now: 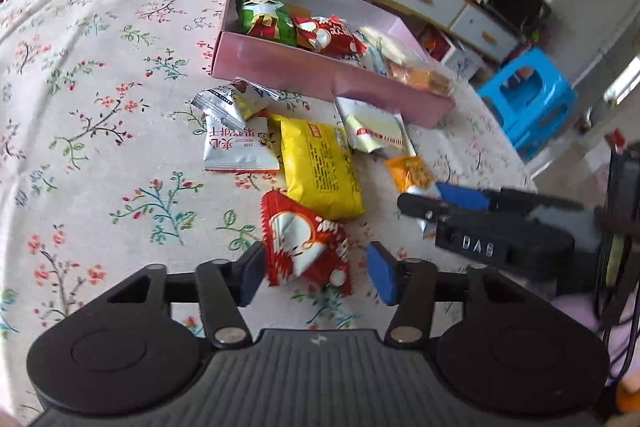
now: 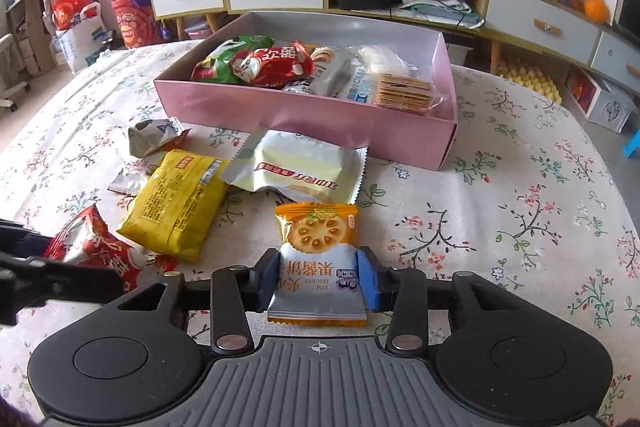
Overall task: Organize snacks
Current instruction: 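Grasp the orange cracker pack with the right gripper while the left approaches the red candy bag, then close the left gripper on the red candy bag while the right lifts the cracker pack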
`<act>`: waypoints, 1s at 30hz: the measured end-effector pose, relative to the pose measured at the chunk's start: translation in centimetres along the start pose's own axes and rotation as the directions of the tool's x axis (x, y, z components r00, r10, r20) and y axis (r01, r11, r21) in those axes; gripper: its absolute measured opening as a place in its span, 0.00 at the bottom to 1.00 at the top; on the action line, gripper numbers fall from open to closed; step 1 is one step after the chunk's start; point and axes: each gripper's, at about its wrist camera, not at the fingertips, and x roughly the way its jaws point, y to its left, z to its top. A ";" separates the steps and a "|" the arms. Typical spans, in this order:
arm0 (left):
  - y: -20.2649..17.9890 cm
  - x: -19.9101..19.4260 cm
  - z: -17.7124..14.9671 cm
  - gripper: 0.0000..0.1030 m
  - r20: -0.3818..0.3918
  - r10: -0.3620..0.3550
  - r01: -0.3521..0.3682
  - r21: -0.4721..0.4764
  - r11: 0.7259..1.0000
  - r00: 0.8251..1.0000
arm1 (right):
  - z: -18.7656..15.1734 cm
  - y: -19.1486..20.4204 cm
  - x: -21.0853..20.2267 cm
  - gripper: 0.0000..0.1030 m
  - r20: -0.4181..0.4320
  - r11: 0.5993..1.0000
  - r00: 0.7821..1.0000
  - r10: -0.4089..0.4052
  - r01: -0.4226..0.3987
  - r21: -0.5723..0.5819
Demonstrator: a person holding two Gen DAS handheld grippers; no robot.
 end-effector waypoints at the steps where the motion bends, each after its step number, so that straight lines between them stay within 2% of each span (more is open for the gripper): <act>1: 0.0 0.1 0.1 0.42 0.006 0.001 -0.001 -0.010 1.000 1.000 | 0.0 0.0 0.0 0.38 0.000 1.000 1.000 0.001 -0.001 -0.001; 4: 0.0 0.2 0.2 0.34 0.016 0.023 -0.022 -0.038 0.999 1.000 | 0.0 0.0 -0.1 0.37 -0.006 1.000 1.000 0.011 -0.011 0.002; 11: -0.6 -0.3 0.3 0.29 0.007 0.052 -0.052 -0.059 0.997 0.999 | 0.7 -0.8 -0.8 0.37 -0.105 0.990 0.993 0.060 -0.046 0.132; 14: -0.6 -0.6 0.4 0.28 -0.013 0.046 -0.047 -0.088 0.995 0.999 | 1.1 -1.6 -0.9 0.37 -0.147 0.972 0.983 0.108 -0.074 0.222; 17: -0.8 -1.2 0.6 0.28 -0.008 0.028 -0.029 -0.103 0.994 1.000 | 1.5 -2.7 -1.1 0.37 -0.162 0.937 0.972 0.171 -0.110 0.332; 20: -1.0 -1.6 1.1 0.28 0.003 0.024 -0.024 -0.115 0.993 1.000 | 2.2 -3.6 -1.5 0.37 -0.150 0.905 0.966 0.210 -0.133 0.405; 23: -1.5 -2.0 1.8 0.28 0.022 0.029 -0.026 -0.124 0.992 0.999 | 3.5 -4.2 -2.0 0.37 -0.125 0.889 0.969 0.212 -0.139 0.436; 27: -1.9 -3.3 3.3 0.28 0.089 0.027 -0.013 -0.164 0.986 0.996 | 5.7 -5.0 -3.5 0.37 -0.044 0.876 0.980 0.192 -0.151 0.457; 30: -2.0 -3.9 4.6 0.28 0.121 0.016 0.008 -0.196 0.980 0.993 | 6.8 -6.0 -4.0 0.37 -0.015 0.856 0.978 0.210 -0.176 0.486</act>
